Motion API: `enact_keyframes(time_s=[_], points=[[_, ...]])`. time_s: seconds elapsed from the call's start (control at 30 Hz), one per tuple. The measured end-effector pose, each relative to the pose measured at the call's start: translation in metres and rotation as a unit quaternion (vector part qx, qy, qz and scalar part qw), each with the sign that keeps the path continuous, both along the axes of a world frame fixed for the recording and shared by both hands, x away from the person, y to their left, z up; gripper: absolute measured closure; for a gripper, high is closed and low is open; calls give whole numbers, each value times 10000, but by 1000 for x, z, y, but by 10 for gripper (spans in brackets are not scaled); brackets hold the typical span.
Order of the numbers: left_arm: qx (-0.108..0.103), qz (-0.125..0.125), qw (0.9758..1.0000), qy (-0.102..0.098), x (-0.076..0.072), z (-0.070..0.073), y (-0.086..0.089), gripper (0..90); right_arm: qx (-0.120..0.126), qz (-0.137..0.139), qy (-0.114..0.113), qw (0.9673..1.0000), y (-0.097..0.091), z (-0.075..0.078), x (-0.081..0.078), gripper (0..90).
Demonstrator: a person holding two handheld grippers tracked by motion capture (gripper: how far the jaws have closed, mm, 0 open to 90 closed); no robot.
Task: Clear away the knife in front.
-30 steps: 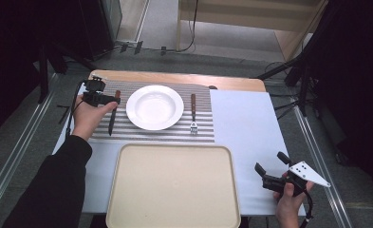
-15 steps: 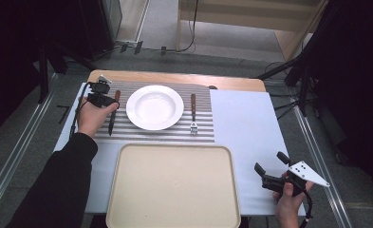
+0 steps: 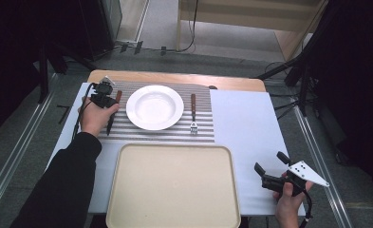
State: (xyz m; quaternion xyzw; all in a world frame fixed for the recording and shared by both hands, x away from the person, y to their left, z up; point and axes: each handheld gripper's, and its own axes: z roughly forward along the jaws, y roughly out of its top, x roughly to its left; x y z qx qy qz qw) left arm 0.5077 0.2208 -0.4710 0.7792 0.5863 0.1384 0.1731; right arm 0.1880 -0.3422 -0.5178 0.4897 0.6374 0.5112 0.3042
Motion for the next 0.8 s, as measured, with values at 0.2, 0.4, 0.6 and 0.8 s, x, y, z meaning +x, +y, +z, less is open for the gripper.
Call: enact_keyframes(time_s=[0.2,0.4,0.6,0.8], points=[[50,68,9999,108,2,1,-1,737,-11,-15,14,10000,0,0,0,0],[8,72,9998,159,4,1,0,764,-18,-11,18,10000,0,0,0,0],[-37,-6,9998,181,5,1,2,768,-48,-18,32,10000,1,0,1,0],[174,-75,9996,193,5,2,-2,771,-35,-27,34,10000,1,0,1,0]])
